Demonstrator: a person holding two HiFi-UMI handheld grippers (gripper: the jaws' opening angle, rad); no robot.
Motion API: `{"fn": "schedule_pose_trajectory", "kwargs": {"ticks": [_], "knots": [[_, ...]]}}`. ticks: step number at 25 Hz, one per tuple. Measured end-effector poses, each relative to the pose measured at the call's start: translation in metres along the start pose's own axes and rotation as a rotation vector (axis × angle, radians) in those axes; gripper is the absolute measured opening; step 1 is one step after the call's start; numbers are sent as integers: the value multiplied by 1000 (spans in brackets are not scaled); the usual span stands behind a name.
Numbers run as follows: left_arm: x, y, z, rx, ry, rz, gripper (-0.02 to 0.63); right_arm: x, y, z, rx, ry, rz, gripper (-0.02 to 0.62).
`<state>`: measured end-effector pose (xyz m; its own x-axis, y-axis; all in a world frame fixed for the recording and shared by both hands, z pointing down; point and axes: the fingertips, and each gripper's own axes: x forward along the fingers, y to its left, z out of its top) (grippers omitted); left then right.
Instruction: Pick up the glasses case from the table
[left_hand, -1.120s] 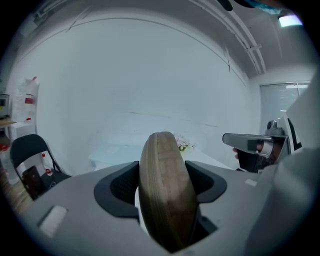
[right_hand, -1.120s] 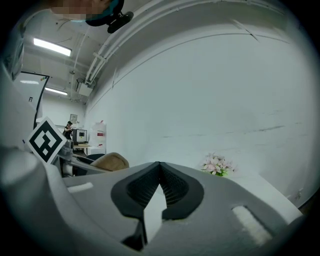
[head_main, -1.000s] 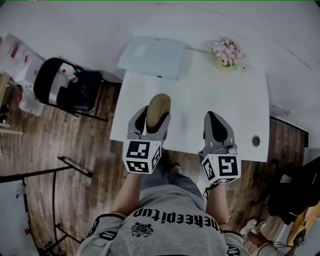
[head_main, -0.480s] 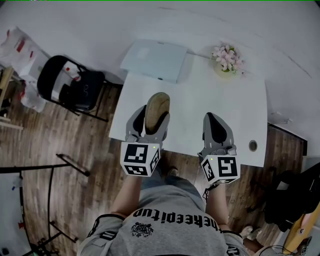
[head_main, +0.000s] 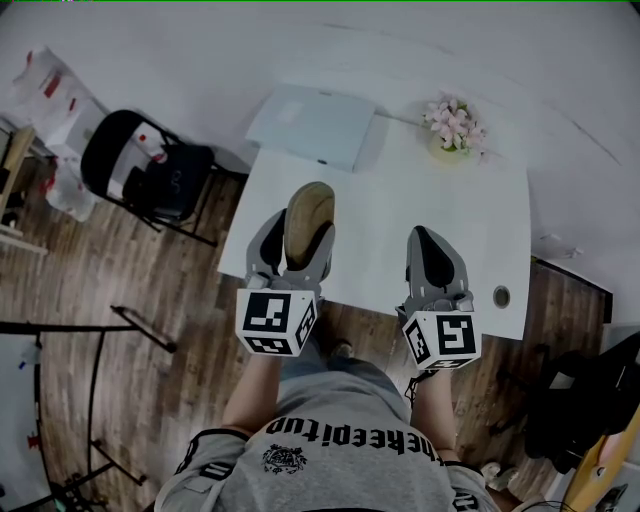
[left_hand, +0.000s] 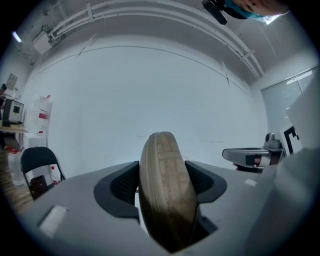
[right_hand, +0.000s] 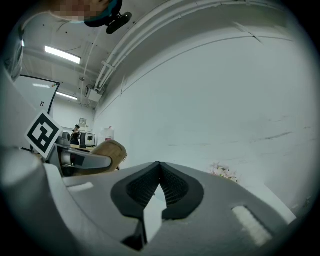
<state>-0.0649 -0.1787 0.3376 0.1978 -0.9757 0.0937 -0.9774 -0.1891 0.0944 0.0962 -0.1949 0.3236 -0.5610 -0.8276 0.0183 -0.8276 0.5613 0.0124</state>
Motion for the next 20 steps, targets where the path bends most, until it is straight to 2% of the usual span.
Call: {"fn": "schedule_pose_trajectory", "kwargs": {"ticks": [20], "knots": [[-35, -9, 29, 42, -124, 53, 304, -23, 6, 15, -37, -33, 30, 3]]}}
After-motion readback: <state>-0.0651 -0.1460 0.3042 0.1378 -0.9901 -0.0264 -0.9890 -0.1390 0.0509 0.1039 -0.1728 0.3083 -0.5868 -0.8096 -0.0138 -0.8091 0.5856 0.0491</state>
